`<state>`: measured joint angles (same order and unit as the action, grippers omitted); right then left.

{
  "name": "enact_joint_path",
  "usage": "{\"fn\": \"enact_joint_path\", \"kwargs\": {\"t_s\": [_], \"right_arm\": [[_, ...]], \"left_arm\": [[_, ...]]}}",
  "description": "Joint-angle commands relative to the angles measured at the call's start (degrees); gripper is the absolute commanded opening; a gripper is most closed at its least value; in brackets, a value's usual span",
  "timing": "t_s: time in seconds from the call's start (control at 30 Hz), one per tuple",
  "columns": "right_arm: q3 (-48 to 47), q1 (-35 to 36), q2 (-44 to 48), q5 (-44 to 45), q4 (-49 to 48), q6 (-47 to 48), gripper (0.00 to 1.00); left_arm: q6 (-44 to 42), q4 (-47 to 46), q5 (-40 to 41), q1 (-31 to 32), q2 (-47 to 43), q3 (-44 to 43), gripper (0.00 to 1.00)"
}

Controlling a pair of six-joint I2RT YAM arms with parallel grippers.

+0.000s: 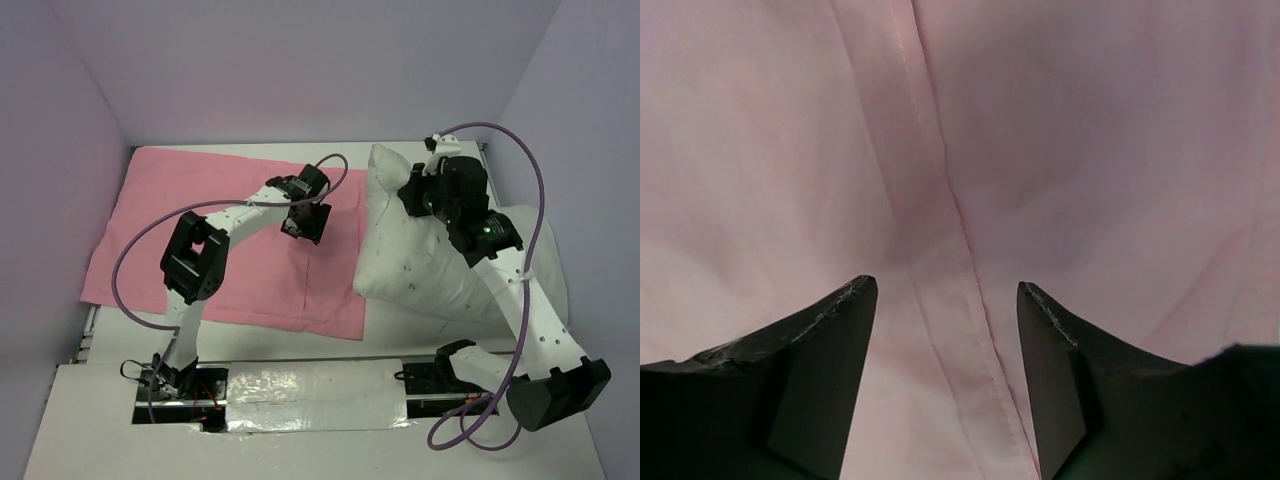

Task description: Put the pillow into the pillowcase

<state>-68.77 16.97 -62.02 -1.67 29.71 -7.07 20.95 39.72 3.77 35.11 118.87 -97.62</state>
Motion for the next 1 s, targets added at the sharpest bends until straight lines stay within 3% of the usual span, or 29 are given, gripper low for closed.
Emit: {"fn": "enact_joint_path", "kwargs": {"t_s": [0.0, 0.63, 0.77, 0.97], "right_arm": [[0.83, -2.56, 2.16, 2.11, 0.87, 0.74, 0.00], [3.12, -9.06, 3.31, -0.79, 0.96, 0.22, 0.00], [2.94, -9.94, 3.31, -1.58, 0.69, 0.22, 0.00], [3.03, -10.03, 2.43, -2.02, 0.61, 0.48, 0.00]], "left_arm": [[-1.35, 0.09, 0.89, 0.92, 0.84, -0.03, 0.70], [-0.38, 0.44, 6.60, 1.54, 4.97, 3.23, 0.58], [0.06, 2.19, 6.07, 1.54, 6.11, 2.00, 0.41], [-0.47, 2.63, 5.98, 1.45, 3.30, -0.02, 0.29]]}}
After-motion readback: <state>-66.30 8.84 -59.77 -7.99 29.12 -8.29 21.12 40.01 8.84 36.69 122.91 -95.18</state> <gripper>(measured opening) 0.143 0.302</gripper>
